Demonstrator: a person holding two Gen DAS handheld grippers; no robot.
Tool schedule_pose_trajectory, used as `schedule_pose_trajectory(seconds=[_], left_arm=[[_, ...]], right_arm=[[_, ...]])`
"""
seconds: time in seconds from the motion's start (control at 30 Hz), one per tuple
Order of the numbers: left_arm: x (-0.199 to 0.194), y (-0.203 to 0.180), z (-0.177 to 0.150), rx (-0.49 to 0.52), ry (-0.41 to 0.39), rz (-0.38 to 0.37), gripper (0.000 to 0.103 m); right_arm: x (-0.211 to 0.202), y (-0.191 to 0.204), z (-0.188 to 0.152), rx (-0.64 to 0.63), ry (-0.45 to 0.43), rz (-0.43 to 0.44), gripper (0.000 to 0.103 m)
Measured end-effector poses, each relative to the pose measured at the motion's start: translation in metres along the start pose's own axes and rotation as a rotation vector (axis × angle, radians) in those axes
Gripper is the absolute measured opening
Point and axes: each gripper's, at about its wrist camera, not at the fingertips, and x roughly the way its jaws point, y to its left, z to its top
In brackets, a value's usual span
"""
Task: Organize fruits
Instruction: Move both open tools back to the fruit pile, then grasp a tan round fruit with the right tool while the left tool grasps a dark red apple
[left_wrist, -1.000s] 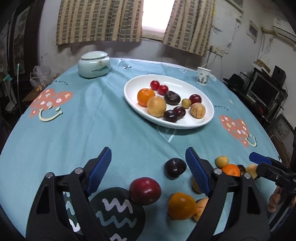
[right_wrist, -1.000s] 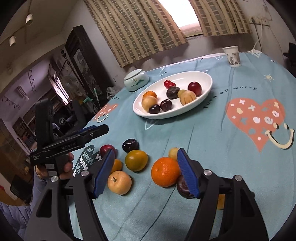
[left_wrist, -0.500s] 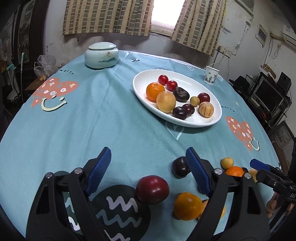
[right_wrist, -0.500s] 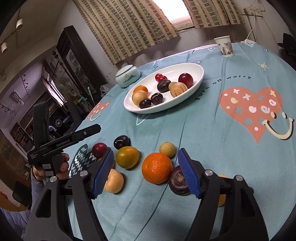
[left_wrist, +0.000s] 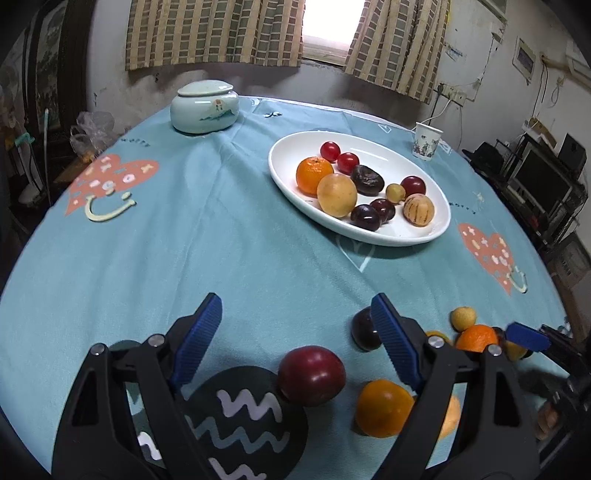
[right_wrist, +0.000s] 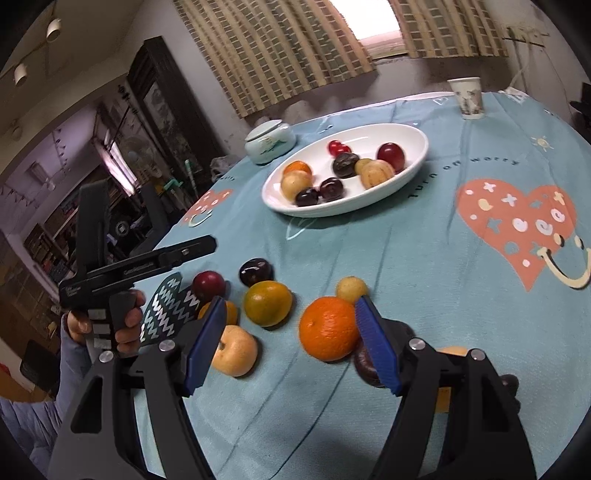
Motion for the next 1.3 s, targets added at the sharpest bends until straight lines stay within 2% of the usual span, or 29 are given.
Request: schedule_pose_trajectory(seconds=[0.07,0.23,0.43,0.5,0.53,0.57,0.67,0.8,0.87,1.17,1.23,1.27,1.3], left_arm=[[-0.002,-0.002,0.0,0.03,0.006,-0.012,0.084],[-0.019,0.004,-0.004,0.072,-0.003,0.023,0.084],[-0.028,0.028,-0.005,0.042,0.01,0.039,0.084],[-0.028,0.031,-0.008,0.044,0.017,0.033,0.084],[-0.028,0.032,-0.009,0.046,0.022,0.028,0.084],[-0.028,0.032,-0.01,0.048,0.026,0.024,0.084],[-0.025,0.026,-0.015,0.078,0.049,0.007,0.084],[-0.015,0.012,-0.019,0.131,0.083,0.026,0.084],[-0.008,0.009,-0.019,0.125,0.107,0.031,0.085],[0.013,-0.003,-0.021,0.082,0.209,-0.052,0.085],[0.012,-0.004,-0.023,0.075,0.198,-0.057,0.08],[0.01,-0.006,-0.023,0.08,0.188,-0.073,0.068],[0.009,-0.009,-0.023,0.086,0.184,-0.088,0.052]], right_arm=[[0.006,0.018,-0.003,-0.078,0.029,0.058,0.073],[0.032,0.059,-0.014,-0.28,0.17,-0.085,0.073],[0.061,0.076,-0.025,-0.373,0.27,-0.19,0.073],[0.07,0.078,-0.025,-0.395,0.292,-0.217,0.064],[0.074,0.079,-0.026,-0.394,0.296,-0.223,0.051],[0.074,0.079,-0.026,-0.385,0.293,-0.21,0.046],[0.07,0.081,-0.028,-0.388,0.274,-0.218,0.046],[0.05,0.074,-0.026,-0.357,0.237,-0.217,0.046],[0.042,0.067,-0.027,-0.327,0.225,-0.21,0.046],[0.031,0.063,-0.03,-0.313,0.197,-0.175,0.046],[0.032,0.061,-0.029,-0.305,0.197,-0.169,0.046],[0.032,0.061,-0.029,-0.299,0.197,-0.167,0.046],[0.032,0.06,-0.028,-0.295,0.196,-0.164,0.046]])
